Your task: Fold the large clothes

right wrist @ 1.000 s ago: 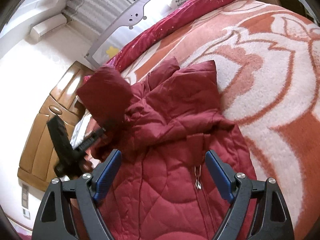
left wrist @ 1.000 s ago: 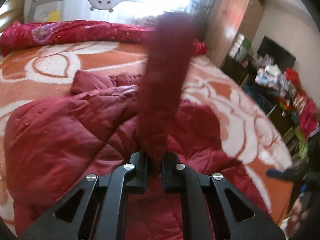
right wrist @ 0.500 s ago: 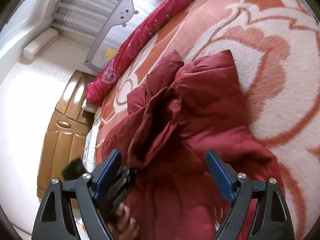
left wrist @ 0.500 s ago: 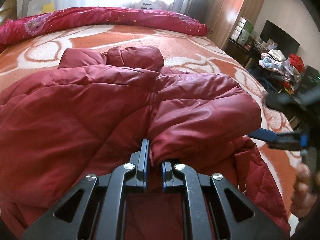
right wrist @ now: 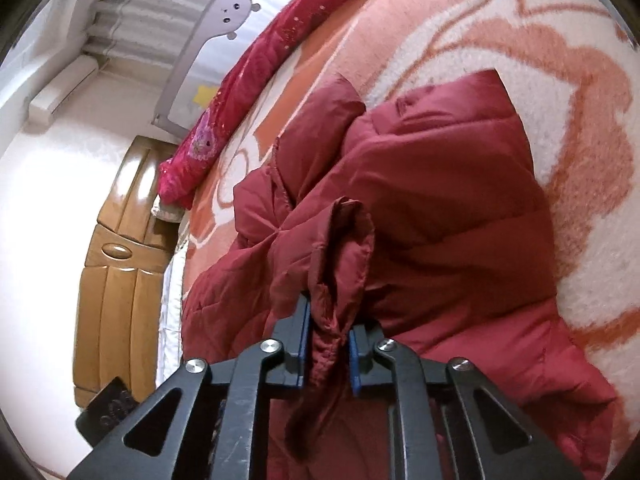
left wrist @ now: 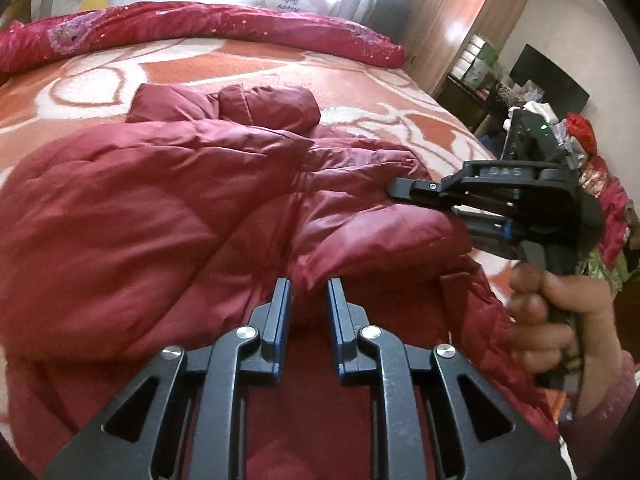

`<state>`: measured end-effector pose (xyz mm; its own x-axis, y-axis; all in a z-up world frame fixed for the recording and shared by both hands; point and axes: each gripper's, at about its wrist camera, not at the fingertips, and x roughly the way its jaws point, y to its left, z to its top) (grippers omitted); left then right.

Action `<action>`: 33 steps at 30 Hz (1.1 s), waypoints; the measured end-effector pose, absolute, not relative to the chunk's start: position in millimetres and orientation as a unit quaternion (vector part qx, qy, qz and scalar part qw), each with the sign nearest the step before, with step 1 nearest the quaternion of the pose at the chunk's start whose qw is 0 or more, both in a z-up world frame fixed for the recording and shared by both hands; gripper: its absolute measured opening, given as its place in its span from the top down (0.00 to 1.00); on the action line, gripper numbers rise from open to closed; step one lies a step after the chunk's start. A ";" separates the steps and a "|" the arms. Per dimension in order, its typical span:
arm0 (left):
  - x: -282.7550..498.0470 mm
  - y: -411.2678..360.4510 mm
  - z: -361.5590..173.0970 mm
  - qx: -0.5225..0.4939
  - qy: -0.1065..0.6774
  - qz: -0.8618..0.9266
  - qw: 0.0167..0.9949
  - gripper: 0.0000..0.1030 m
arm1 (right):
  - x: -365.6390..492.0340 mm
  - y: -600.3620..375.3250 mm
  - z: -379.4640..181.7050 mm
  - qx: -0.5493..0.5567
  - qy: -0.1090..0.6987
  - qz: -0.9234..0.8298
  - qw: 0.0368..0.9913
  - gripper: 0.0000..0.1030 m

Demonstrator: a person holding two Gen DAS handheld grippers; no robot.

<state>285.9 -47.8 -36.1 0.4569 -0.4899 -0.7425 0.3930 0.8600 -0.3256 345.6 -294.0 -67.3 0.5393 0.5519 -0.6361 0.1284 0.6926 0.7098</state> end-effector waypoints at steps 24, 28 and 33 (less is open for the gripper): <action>357.8 39.9 -76.1 -0.063 0.485 -0.117 0.864 0.85 | 307.5 -323.6 -45.4 0.230 0.450 0.017 0.863 0.74; 359.6 41.2 -78.7 -0.072 0.487 -0.114 0.863 0.85 | 278.5 -300.5 6.4 0.168 0.361 -0.012 0.917 0.69; 359.6 39.0 -79.4 -0.064 0.489 -0.111 0.863 0.85 | 297.1 -253.1 -8.9 0.121 0.414 0.086 0.898 0.53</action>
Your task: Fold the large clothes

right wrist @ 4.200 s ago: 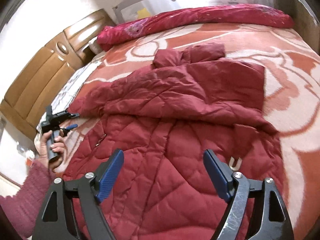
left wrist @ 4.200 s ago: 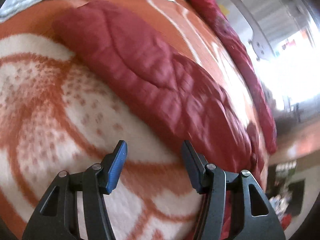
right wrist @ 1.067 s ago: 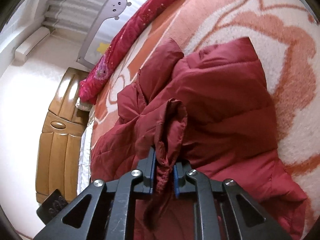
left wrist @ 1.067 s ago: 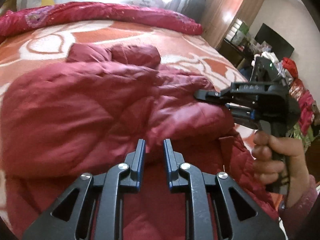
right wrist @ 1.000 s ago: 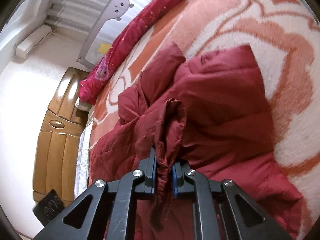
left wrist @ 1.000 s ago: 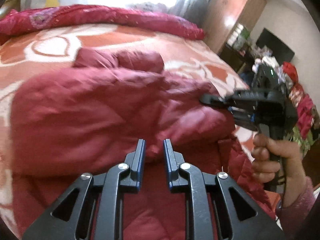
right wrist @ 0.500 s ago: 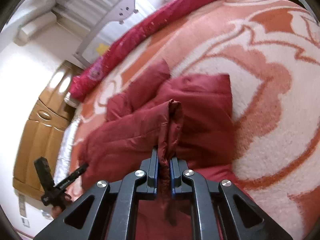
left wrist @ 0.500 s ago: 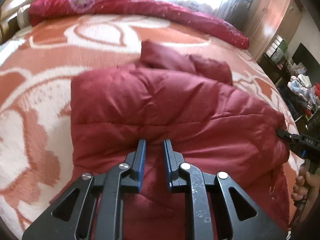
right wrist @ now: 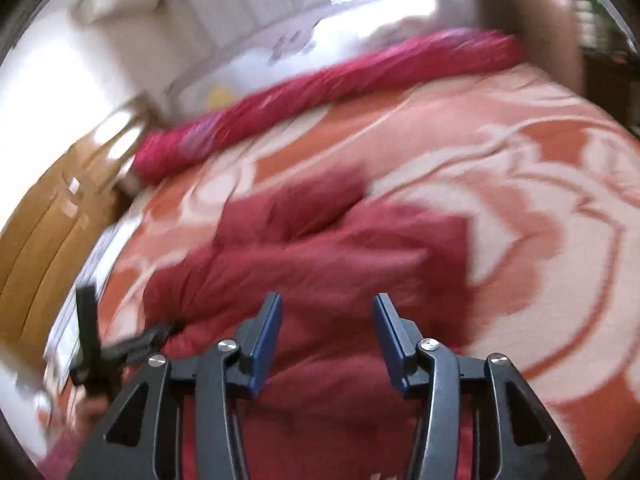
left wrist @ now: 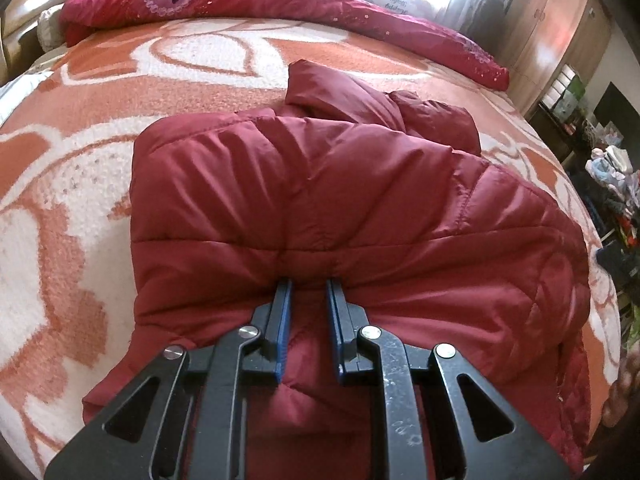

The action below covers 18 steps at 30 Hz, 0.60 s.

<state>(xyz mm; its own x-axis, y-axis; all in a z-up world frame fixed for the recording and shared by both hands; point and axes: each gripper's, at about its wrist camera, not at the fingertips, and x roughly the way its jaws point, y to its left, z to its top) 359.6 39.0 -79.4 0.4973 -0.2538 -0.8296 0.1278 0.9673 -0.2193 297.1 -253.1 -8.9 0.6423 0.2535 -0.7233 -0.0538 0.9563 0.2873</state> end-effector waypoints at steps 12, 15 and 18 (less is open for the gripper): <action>339.4 51.1 -58.8 -0.094 0.477 -0.138 0.863 0.85 | 315.3 -280.1 -79.6 0.097 0.487 0.014 0.868 0.57; 332.2 50.8 -62.7 -0.078 0.486 -0.135 0.860 0.85 | 316.0 -286.3 -84.8 0.107 0.486 0.012 0.867 0.50; 336.1 50.7 -75.8 -0.072 0.501 -0.133 0.852 0.85 | 314.8 -288.8 -86.5 0.128 0.484 0.019 0.865 0.50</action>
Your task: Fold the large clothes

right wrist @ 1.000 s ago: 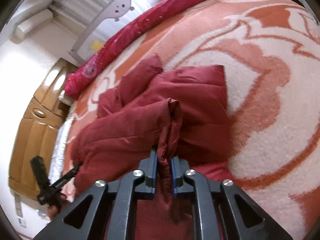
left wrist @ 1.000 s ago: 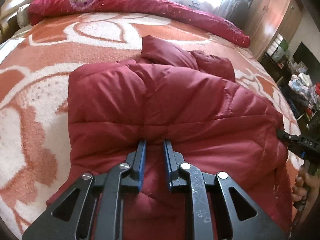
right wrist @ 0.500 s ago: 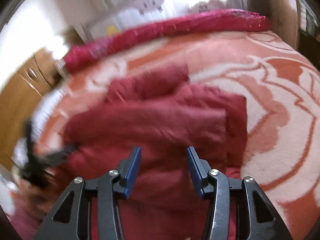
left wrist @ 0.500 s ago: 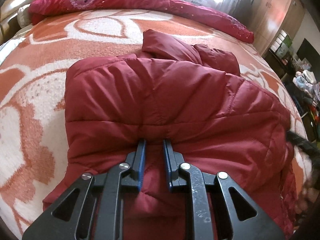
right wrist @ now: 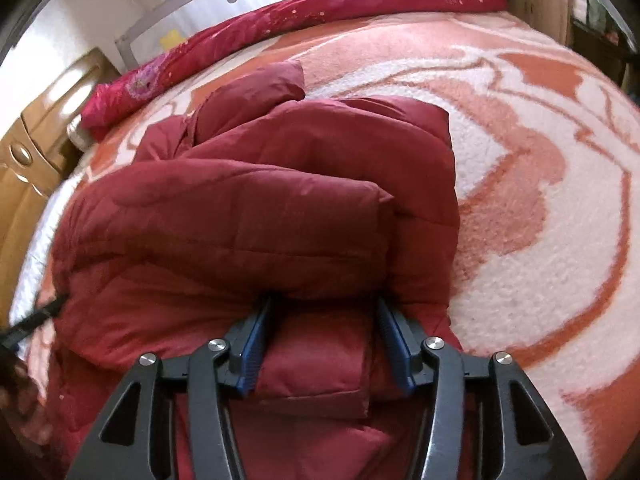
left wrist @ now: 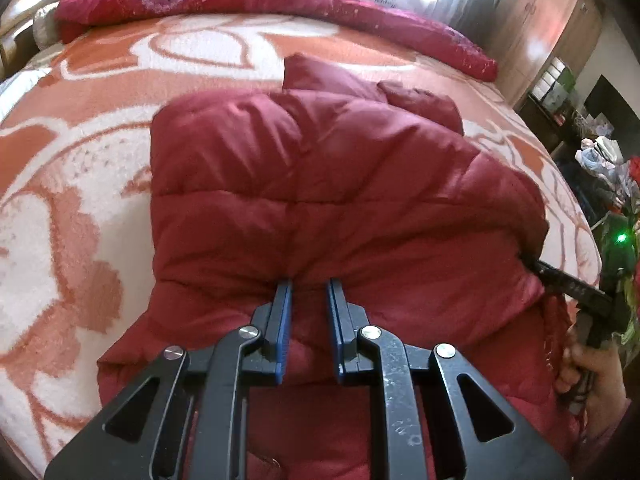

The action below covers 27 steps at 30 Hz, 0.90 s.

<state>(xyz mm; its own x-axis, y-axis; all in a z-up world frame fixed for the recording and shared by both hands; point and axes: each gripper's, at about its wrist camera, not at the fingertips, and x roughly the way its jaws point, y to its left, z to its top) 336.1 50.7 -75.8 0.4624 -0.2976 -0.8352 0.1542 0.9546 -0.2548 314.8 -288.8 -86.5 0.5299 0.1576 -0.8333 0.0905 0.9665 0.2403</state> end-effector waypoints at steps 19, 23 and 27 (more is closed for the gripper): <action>340.8 47.5 -79.8 -0.065 0.510 -0.122 0.849 0.85 | 310.9 -253.0 -67.7 0.062 0.490 0.020 0.870 0.50; 334.0 53.4 -74.2 -0.074 0.510 -0.123 0.848 0.85 | 313.4 -270.9 -80.3 0.095 0.484 0.020 0.870 0.50; 314.1 62.1 -61.2 -0.083 0.503 -0.108 0.853 0.85 | 307.6 -269.5 -73.4 0.091 0.478 0.019 0.873 0.50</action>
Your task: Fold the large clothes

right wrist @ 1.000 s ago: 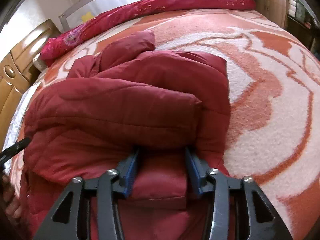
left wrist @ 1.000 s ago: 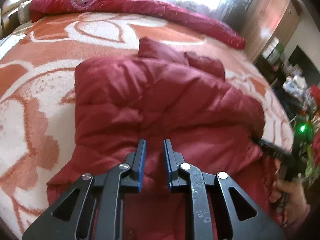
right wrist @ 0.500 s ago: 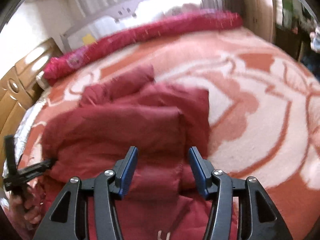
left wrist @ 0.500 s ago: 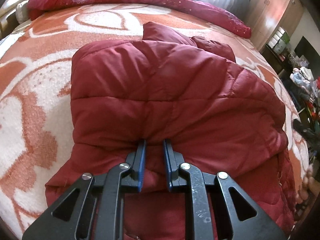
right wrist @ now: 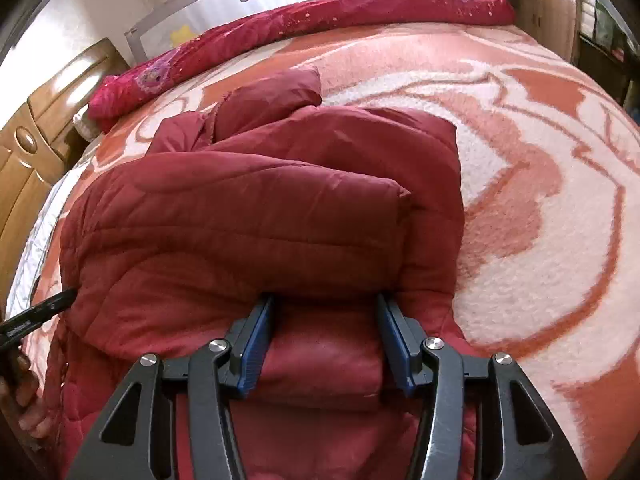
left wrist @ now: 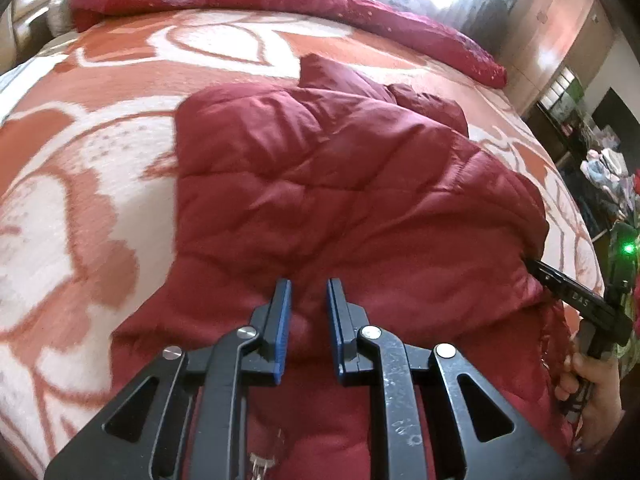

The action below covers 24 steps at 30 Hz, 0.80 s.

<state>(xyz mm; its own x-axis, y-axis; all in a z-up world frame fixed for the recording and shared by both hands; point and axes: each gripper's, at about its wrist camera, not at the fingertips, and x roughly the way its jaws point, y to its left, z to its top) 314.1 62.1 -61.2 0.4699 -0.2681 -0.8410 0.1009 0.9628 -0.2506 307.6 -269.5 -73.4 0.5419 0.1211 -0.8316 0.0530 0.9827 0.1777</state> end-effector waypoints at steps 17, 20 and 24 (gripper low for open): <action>183.7 130.0 -38.8 -0.148 0.493 -0.078 0.854 0.85 | 209.0 -290.8 -30.9 0.166 0.466 0.058 0.867 0.46; 165.5 140.3 -41.4 -0.165 0.492 -0.073 0.852 0.84 | 181.1 -289.7 -28.4 0.178 0.465 0.070 0.864 0.40; 145.1 150.4 -43.5 -0.167 0.491 -0.065 0.852 0.60 | 148.7 -290.4 -30.5 0.186 0.472 0.080 0.858 0.35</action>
